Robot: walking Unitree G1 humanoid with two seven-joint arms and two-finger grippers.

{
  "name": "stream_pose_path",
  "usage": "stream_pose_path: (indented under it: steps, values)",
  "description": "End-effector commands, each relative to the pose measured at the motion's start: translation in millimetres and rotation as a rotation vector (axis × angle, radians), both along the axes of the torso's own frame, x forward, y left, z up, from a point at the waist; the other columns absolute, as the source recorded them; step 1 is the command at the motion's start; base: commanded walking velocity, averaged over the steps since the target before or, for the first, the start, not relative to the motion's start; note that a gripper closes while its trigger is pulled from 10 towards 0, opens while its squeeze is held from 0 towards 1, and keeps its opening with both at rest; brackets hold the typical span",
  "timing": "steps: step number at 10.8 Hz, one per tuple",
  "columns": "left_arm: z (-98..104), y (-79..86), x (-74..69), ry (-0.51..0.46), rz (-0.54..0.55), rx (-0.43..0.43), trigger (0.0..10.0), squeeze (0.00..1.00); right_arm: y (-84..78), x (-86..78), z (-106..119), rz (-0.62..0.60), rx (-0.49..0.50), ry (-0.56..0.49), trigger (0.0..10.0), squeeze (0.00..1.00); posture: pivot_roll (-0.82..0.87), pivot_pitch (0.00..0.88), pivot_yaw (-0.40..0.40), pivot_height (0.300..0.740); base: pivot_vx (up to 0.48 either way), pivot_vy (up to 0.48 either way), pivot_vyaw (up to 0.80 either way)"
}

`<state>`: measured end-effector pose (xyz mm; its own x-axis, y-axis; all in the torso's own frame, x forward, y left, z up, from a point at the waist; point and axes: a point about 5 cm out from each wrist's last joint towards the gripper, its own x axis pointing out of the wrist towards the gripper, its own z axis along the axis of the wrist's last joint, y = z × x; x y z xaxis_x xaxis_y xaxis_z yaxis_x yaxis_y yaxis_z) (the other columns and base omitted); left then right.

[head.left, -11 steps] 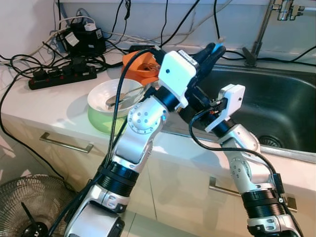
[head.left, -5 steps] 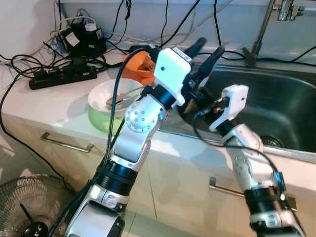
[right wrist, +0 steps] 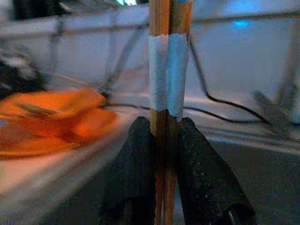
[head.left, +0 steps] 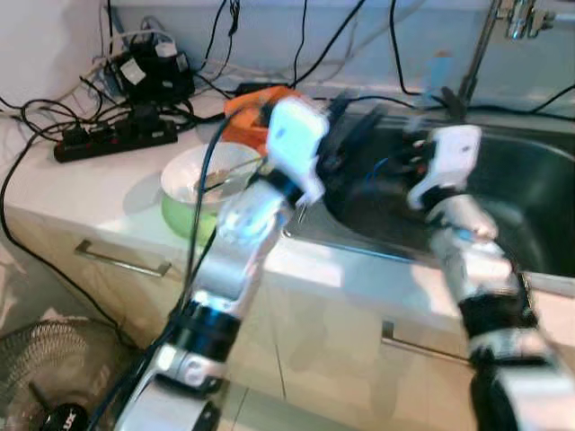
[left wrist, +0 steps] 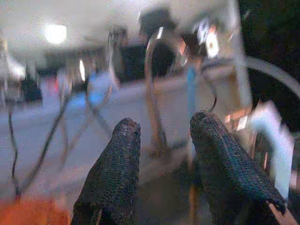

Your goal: Kitchen organization

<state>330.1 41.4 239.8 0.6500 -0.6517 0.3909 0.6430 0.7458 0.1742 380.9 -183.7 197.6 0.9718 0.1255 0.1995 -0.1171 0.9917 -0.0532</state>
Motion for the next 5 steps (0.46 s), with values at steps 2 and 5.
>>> stream_pose_path:
  steps: [2,5]
  values:
    - [-41,13.2,7.5,0.221,0.014,0.046,10.0,0.0,-10.4,10.1,-3,-0.078,-0.05,0.062,10.0,0.0,0.05,0.015,0.088,0.74,0.0,0.0,0.0]
    - [-67,18.1,5.8,0.307,0.018,0.216,10.0,0.0,-16.0,14.8,-13,-0.107,-0.087,0.126,10.0,0.0,0.05,0.014,0.085,0.74,0.0,0.0,0.0]
